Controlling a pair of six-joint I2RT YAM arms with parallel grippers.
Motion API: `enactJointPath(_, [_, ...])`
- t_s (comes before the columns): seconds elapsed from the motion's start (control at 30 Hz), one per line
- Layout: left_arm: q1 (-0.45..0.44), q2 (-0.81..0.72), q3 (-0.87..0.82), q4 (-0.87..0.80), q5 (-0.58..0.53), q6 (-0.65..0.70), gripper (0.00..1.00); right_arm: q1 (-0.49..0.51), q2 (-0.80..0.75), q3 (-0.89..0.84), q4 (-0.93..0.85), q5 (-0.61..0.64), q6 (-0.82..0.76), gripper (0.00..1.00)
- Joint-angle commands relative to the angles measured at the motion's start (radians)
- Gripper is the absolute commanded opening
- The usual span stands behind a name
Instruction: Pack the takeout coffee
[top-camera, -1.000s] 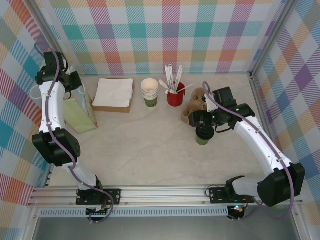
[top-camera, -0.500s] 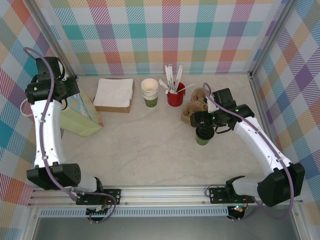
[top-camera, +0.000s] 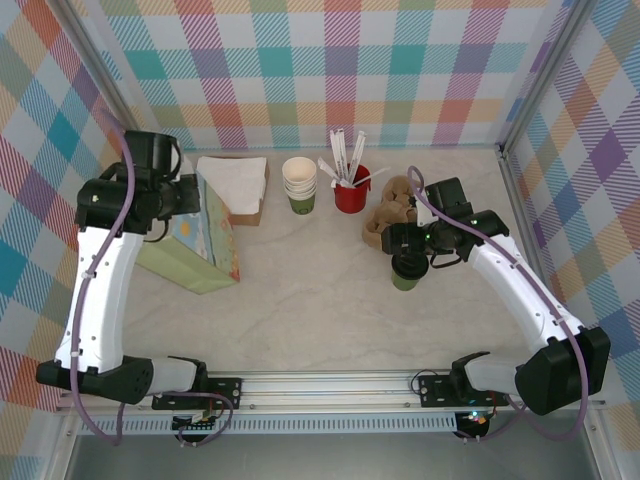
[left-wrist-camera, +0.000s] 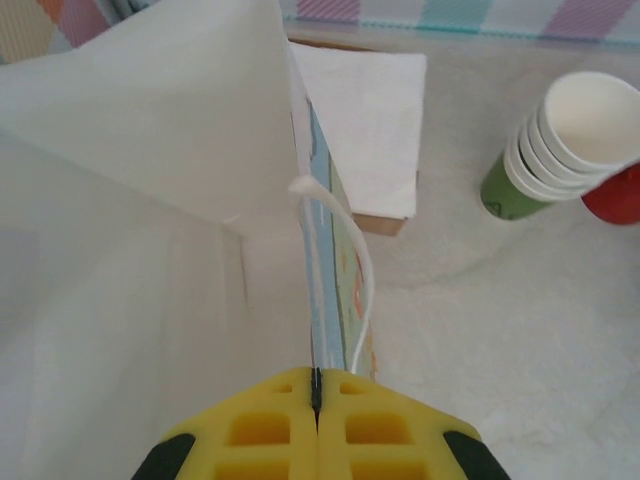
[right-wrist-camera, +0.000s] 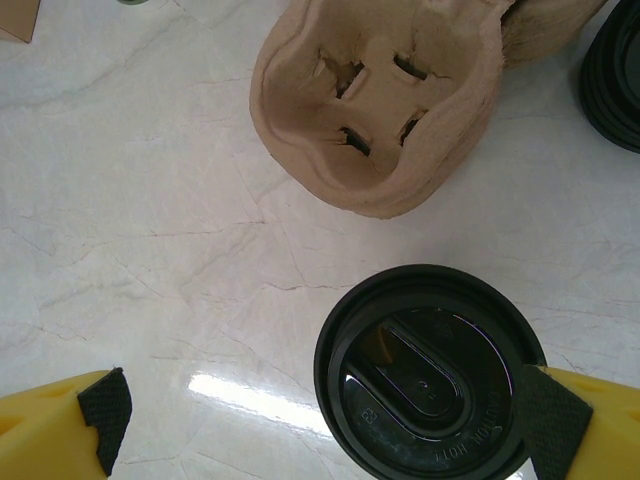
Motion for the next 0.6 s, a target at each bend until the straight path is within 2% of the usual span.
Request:
enactJointPath(0.0, [-0.117,-0.032,0.038,-0.068,-0.048,-0.068,0.00,-0.005,-0.025,-0.008,0.009,0.006,0.025,1.00])
enactJointPath(0.17, [-0.295,-0.044,0.035,-0.059,-0.105,-0.133,0.00,-0.005,-0.026,-0.010,0.009,0.017,0.029,1.00])
enactJointPath(0.37, [-0.454,0.017,0.079,-0.057,-0.136,-0.164,0.00,-0.005,-0.023,-0.008,0.006,0.027,0.028,1.00])
enactJointPath(0.57, [-0.578,0.135,0.158,-0.058,-0.133,-0.158,0.00,-0.005,-0.027,-0.006,-0.002,0.049,0.022,1.00])
